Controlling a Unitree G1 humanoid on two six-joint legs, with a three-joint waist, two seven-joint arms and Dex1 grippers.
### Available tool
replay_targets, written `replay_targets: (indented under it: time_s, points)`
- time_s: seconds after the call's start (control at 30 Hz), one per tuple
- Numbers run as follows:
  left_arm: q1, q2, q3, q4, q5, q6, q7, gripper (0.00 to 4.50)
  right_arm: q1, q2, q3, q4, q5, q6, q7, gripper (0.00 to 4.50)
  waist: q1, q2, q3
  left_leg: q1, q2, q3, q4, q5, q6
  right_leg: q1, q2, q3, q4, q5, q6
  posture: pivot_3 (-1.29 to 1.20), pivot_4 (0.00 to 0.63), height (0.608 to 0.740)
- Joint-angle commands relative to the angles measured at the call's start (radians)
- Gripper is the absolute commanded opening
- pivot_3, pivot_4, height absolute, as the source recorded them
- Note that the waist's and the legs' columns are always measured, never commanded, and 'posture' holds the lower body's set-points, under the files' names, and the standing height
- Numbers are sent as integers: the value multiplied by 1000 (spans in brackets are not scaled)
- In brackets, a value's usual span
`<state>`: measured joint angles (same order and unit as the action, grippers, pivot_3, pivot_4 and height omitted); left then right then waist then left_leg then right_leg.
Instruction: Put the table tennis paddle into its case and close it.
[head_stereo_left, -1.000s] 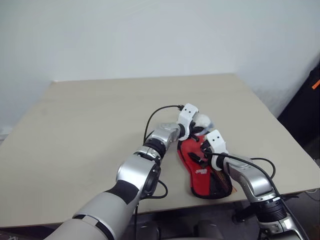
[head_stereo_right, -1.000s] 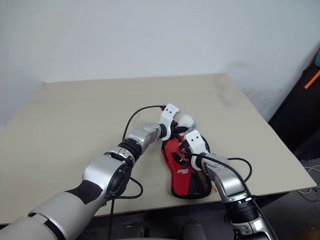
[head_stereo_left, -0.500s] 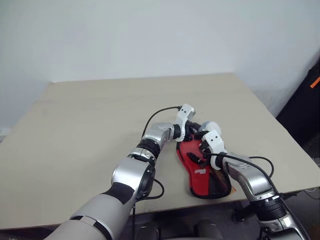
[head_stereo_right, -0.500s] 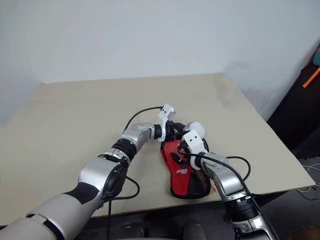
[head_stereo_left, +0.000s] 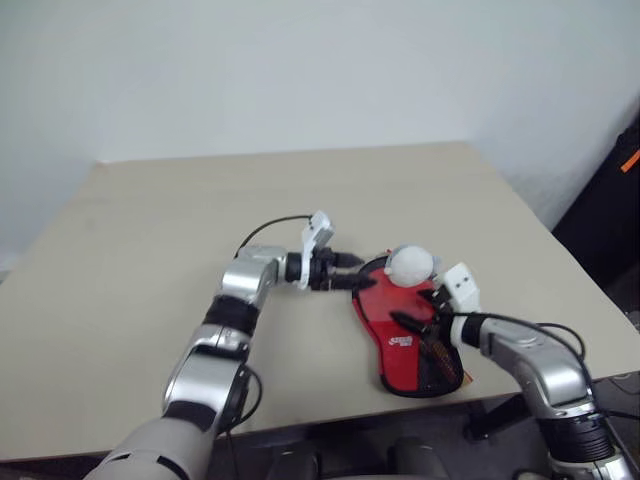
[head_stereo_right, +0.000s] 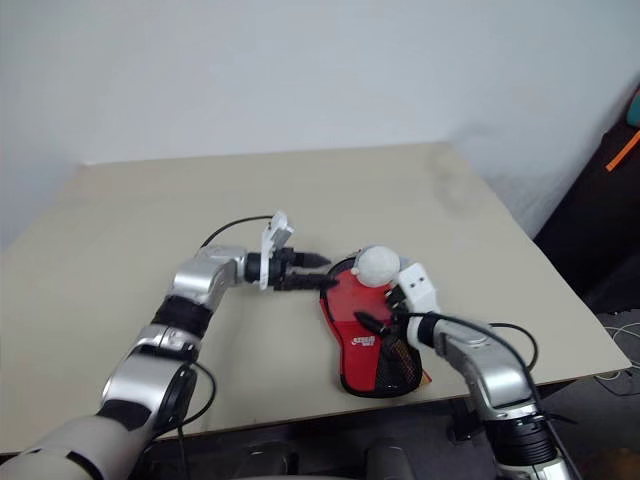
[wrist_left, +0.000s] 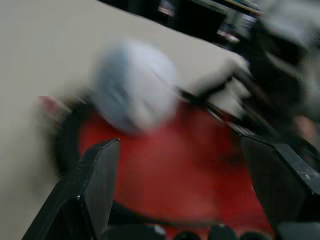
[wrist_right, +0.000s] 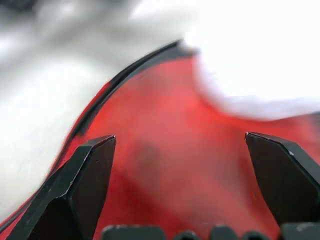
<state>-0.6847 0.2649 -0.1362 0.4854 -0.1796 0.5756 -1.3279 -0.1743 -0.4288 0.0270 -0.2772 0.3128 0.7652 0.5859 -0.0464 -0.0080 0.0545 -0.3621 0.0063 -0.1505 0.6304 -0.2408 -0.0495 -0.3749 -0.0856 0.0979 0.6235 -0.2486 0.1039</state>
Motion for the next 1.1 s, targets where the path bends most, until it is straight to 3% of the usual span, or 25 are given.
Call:
replay_targets:
  time_s: [0.03, 0.3, 0.5, 0.8, 1.1]
  points:
    - [27, -24, -46, -164, -42, 57, 30, 4002, -51, 0, -31, 4, 18, -34, -2, 4500, 1, -1, 1, 0, 0, 0, 1, 0, 0, 0, 0, 0, 0, 0, 0, 0, 0, 740]
    - [52, -135, -83, -190, -70, 104, 147, 4002, -129, 29, -26, 100, 4, -61, -34, 4500, -5, 0, 2, 0, 0, 1, 1, 0, 0, -1, 0, 0, -1, 0, 0, 0, 0, 740]
    - [87, -111, -177, -162, -9, 21, 172, 4002, -222, 50, 36, 276, -101, -113, -112, 4500, -5, 3, 3, 0, 0, 2, 0, 0, 0, -1, 0, 1, -1, 0, 0, 0, 0, 740]
    - [86, -106, -201, -47, 42, -99, 242, 4002, -282, 133, 50, 370, -107, -114, -115, 4500, -4, 4, 4, 0, 0, 1, 1, 0, 0, 0, 0, 1, -1, 0, 0, 0, 0, 740]
    - [87, -115, -199, -17, 45, -136, 282, 4002, -303, 187, -32, 409, -59, -113, -138, 4500, -4, 5, 4, 1, 0, 1, 1, 0, 0, 1, 0, 1, 0, 0, 0, 0, 0, 740]
